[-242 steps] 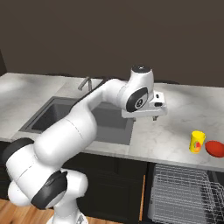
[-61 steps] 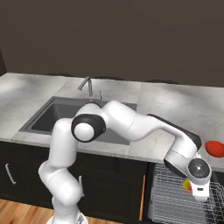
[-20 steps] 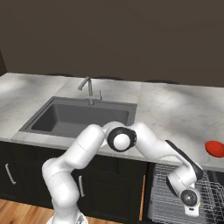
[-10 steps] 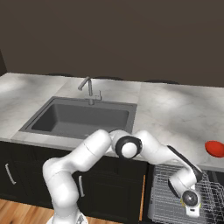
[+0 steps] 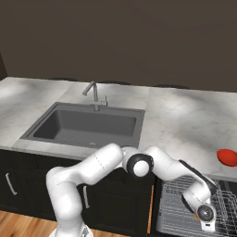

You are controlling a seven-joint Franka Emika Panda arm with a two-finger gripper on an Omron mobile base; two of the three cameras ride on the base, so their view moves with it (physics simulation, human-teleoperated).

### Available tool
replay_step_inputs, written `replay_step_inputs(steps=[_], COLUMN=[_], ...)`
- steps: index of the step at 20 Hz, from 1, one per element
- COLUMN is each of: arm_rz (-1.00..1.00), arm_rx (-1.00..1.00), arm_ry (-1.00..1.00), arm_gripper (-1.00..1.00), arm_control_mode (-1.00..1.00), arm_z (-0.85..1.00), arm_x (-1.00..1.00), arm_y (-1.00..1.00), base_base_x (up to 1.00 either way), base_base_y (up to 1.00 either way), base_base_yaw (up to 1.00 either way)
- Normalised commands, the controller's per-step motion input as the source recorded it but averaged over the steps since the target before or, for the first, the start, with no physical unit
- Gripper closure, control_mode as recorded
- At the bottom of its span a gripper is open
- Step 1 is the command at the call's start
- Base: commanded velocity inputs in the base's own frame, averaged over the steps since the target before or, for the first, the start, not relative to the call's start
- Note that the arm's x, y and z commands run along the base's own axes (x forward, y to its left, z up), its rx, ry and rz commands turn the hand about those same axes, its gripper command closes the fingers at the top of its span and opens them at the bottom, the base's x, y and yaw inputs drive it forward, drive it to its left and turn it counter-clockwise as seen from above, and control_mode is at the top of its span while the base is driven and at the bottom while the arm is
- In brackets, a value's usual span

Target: Pick up the cup and bowl from the counter, place them in the dishwasher, and close the dishwasher door.

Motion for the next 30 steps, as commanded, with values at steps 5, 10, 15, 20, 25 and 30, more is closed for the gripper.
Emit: replay_step_inputs(steps=[5,10,15,20,25,30], arm_rz=[0.00,0.00,0.06,0.10,0.12,0.07], arm_rx=[0.00,0.00,-0.04,-0.09,-0.04,0.00], arm_ry=[0.00,-0.02,-0.07,-0.07,-0.05,-0.06], arm_gripper=[-1.00,-1.00,-1.00,-1.00,-1.00,-1.00], arm_control_mode=[-1.00,-1.00,-1.00,-1.00,-1.00,-1.00], arm_z=[-0.31,0.01,0.22,0.18,0.10,0.35], arm_x=[0.03,-0.01,-0.11,-0.22,-0.42,-0.39], arm_y=[-0.10,-0.05,0.04,0.19,0.36,0.27], base_base_x=[0.00,0.00,0.00,0.00,0.00,0.00], base_base_y=[0.00,0.00,0.00,0.00,0.00,0.00], base_base_yaw=[0.00,0.00,0.00,0.00,0.00,0.00])
